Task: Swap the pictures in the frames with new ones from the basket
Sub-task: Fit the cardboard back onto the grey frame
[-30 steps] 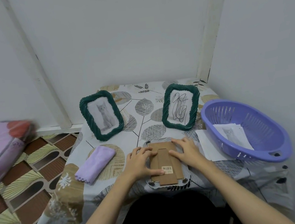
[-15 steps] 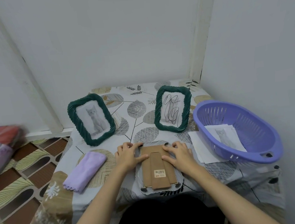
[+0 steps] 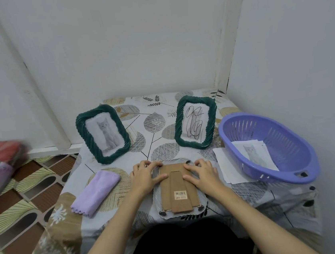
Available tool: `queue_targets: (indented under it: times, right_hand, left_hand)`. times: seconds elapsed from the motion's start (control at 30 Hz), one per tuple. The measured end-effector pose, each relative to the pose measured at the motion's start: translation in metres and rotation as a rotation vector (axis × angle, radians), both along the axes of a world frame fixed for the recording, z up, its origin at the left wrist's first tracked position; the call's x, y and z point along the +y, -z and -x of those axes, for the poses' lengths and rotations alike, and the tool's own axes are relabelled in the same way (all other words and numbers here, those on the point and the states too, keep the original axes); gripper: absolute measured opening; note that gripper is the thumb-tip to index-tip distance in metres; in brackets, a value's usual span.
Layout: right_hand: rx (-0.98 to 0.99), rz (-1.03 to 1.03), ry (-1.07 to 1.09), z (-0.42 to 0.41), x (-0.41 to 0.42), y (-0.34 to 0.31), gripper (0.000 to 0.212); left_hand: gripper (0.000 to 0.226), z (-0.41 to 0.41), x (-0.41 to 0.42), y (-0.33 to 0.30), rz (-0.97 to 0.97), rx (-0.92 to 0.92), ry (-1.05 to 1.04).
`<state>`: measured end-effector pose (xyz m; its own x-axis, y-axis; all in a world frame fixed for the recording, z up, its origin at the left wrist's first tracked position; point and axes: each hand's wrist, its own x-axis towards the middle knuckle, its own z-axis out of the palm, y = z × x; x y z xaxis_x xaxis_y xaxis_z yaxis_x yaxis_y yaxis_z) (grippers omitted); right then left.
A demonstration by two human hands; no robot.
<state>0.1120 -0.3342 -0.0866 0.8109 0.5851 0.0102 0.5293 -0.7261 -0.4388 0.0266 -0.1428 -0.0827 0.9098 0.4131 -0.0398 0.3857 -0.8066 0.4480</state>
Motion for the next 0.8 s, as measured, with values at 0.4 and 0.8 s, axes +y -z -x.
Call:
queue_targets:
  times: [0.4,0.8]
  right_hand:
    - [0.164,-0.145,-0.093,0.023,-0.044,-0.020,0.039]
    - [-0.092,0.079,-0.220,0.039,-0.063,-0.009,0.071]
  left_hand:
    - [0.093,0.036,-0.030,-0.002,0.032,-0.005,0.092]
    - [0.099,0.044,-0.040,0.002,-0.073,0.027,0.106]
